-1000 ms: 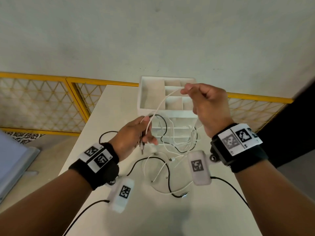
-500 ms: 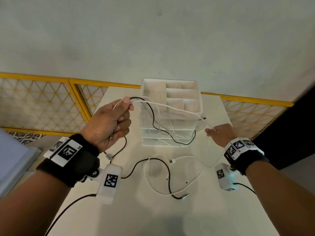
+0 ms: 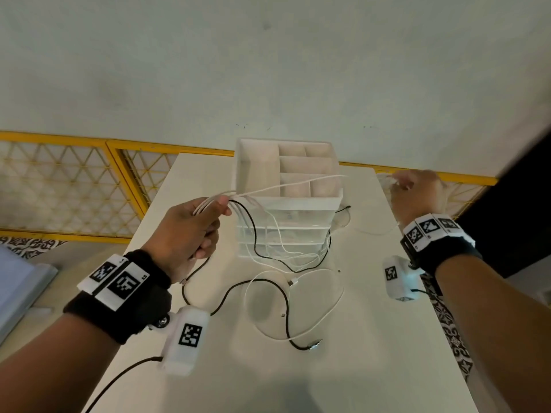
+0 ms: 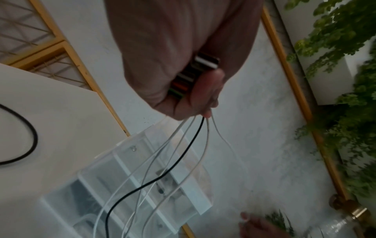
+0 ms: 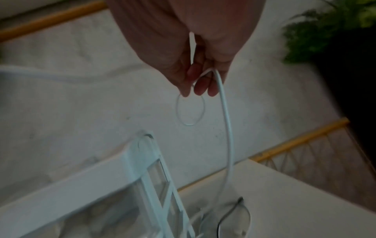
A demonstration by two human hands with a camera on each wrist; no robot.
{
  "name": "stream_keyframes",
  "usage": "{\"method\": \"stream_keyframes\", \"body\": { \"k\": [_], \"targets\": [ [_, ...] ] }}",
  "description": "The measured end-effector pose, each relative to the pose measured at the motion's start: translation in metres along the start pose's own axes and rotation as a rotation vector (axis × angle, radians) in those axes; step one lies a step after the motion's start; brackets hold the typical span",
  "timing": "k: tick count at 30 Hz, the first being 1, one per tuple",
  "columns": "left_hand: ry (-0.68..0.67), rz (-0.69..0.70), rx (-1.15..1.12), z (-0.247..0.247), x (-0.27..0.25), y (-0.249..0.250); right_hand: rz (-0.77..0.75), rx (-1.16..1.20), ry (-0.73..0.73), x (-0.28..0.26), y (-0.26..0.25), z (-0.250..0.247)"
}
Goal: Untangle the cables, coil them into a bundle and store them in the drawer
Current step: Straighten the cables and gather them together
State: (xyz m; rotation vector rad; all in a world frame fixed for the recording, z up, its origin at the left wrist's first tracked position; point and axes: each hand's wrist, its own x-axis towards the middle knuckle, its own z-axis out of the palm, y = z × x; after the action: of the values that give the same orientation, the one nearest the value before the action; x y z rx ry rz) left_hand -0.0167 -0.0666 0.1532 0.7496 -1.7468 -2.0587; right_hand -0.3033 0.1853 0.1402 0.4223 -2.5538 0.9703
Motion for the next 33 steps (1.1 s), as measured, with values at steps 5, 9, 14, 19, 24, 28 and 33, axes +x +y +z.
{"method": "stream_keyframes", "body": {
  "k": [5,9,14,19,24,28,33],
  "targets": [
    [0.038,0.034,-0.011,-0.004,0.003,0.005,0.174,-0.173,-0.482,-0.021,0.032,0.028],
    [-0.071,0.005,0.104,0.011,-0.002,0.007,-0.040,-0.028,-0.593,-0.042,-0.010,0.018],
    [-0.301,0.076,0.310,0.048,-0.011,0.022,-0.441,0.515,-0.854,-0.099,-0.120,-0.002],
    [-0.300,0.231,0.399,0.030,-0.018,0.043,-0.140,0.366,-0.807,-0.097,-0.092,0.028],
    [-0.281,0.062,0.853,-0.030,-0.008,0.002,0.163,0.136,-0.407,-0.050,-0.029,0.032],
    [-0.384,-0.228,1.000,-0.060,-0.002,-0.060,0.048,0.151,-0.308,-0.033,-0.058,0.019],
    [-0.513,-0.224,0.933,-0.046,-0.005,-0.057,-0.264,0.303,-0.549,-0.047,-0.119,-0.007]
  ]
}}
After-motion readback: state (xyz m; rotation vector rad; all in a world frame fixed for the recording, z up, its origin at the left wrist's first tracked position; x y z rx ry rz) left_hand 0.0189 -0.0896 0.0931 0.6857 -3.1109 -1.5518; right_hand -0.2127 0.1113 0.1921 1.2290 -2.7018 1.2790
